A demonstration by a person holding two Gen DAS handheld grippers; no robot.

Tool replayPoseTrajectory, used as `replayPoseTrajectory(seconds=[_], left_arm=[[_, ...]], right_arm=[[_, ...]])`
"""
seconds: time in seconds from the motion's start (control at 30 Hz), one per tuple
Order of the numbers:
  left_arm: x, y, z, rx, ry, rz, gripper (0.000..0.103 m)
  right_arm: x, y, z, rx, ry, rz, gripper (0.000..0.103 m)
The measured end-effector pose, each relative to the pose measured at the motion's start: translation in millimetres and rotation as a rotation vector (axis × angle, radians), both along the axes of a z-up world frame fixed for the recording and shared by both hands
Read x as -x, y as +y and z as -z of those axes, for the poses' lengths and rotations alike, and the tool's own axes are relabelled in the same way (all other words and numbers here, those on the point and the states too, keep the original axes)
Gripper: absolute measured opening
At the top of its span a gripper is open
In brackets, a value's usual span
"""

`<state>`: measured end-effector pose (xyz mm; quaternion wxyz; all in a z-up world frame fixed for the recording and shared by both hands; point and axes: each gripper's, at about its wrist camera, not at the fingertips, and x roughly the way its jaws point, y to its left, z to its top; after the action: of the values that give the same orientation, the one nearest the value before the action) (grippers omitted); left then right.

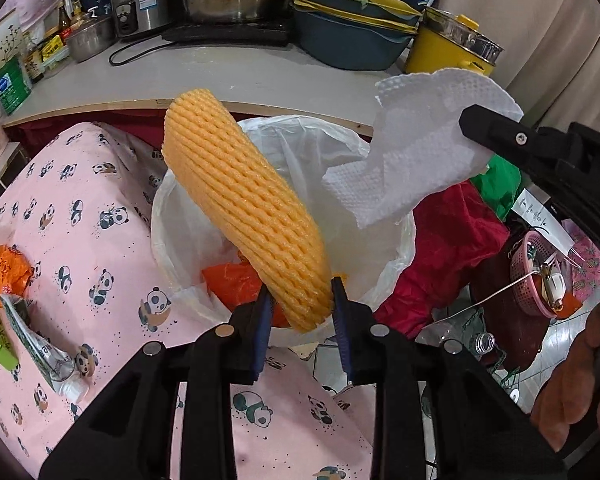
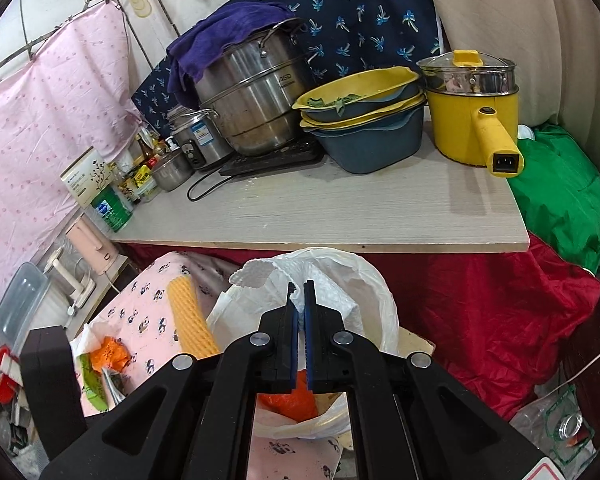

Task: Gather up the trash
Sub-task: 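Carry the mesh sleeve and drink pouch over the white-lined bin with both grippers, then open both grippers to drop the mesh sleeve and pouch into the bin, then move both grippers back over the remaining trash on the table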

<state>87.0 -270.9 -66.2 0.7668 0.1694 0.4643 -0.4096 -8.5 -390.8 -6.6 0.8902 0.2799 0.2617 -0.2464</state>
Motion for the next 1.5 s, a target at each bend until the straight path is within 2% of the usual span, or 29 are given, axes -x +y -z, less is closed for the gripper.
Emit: replayPoseTrajectory(seconds=[0.07, 0.13, 0.2, 0.33, 0.53, 0.83, 0.9, 1.03, 1.13, 1.5], left_arm=[[-2, -4, 3, -0.008, 0.003, 0.003, 0.035], [-5, -3, 6, -0.007, -0.001, -0.004, 0.048], [-9, 0, 7, -0.002, -0.004, -0.024, 0.056], [-17, 10, 6, 0.007, -0.013, -0.072, 0.064], [-30, 26, 3, 0.029, -0.011, -0.121, 0.069], [-42, 51, -7, 0.067, -0.022, -0.193, 0.077], [-45, 56, -9, 0.069, -0.032, -0.210, 0.078], [-49, 67, -11, 0.074, -0.037, -0.240, 0.079], [-52, 78, -14, 0.078, -0.040, -0.266, 0.079], [-65, 131, -23, 0.109, -0.042, -0.381, 0.081]], right_arm=[[-2, -2, 2, -0.002, 0.005, 0.001, 0.003], [-6, -3, 4, -0.003, 0.010, 0.000, 0.003], [-10, -3, 6, -0.003, 0.014, -0.004, 0.003], [-19, -1, 8, -0.002, 0.021, -0.019, 0.003], [-33, 4, 8, 0.002, 0.025, -0.042, 0.003], [-47, 13, 4, 0.012, 0.019, -0.061, 0.018], [-48, 14, 2, 0.016, 0.016, -0.061, 0.024], [-52, 22, -3, 0.026, 0.013, -0.075, 0.027], [-53, 30, -6, 0.037, 0.009, -0.081, 0.035], [-65, 69, -19, 0.064, 0.006, -0.152, 0.038]])
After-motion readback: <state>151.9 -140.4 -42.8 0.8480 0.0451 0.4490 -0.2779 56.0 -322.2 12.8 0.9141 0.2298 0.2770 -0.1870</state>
